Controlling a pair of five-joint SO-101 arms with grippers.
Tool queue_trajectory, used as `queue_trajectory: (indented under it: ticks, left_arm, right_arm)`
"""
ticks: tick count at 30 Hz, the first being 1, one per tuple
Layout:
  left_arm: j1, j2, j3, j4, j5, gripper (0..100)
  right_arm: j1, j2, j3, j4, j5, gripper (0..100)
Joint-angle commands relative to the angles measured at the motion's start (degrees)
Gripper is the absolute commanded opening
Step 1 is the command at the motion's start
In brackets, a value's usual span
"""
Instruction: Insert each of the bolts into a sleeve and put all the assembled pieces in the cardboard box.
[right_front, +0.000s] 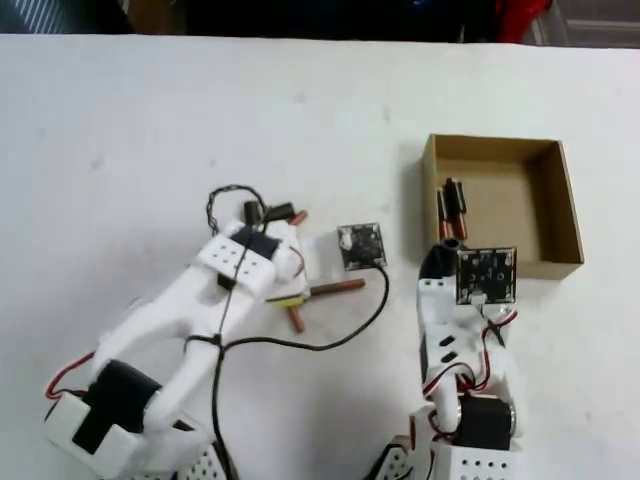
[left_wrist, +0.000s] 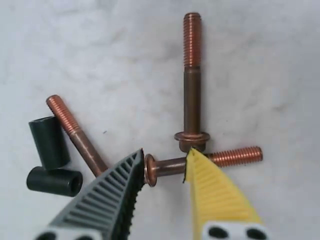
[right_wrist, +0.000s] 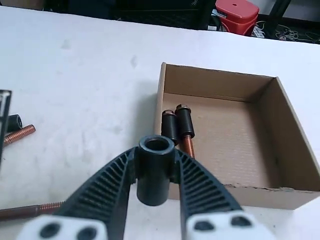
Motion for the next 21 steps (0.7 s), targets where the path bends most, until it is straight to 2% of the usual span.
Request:
queue_trajectory:
  ticks: [1,16,21]
  left_arm:
    - [0.57,-0.40,-2.90,-1.14,-0.70,17]
    - [1.10,0.22,-10.46,3.78,-3.52,17]
    - [4.79,0.22,-11.34,8.00,-3.08,17]
  right_arm:
    - [3.74,-0.75,-0.62,-0.31,-0.44,1.7]
    - [10.15,-0.75,-0.62,-0.13,-0.53,1.7]
    - [11.03,-0.75,0.26,-0.40,-0.35,1.7]
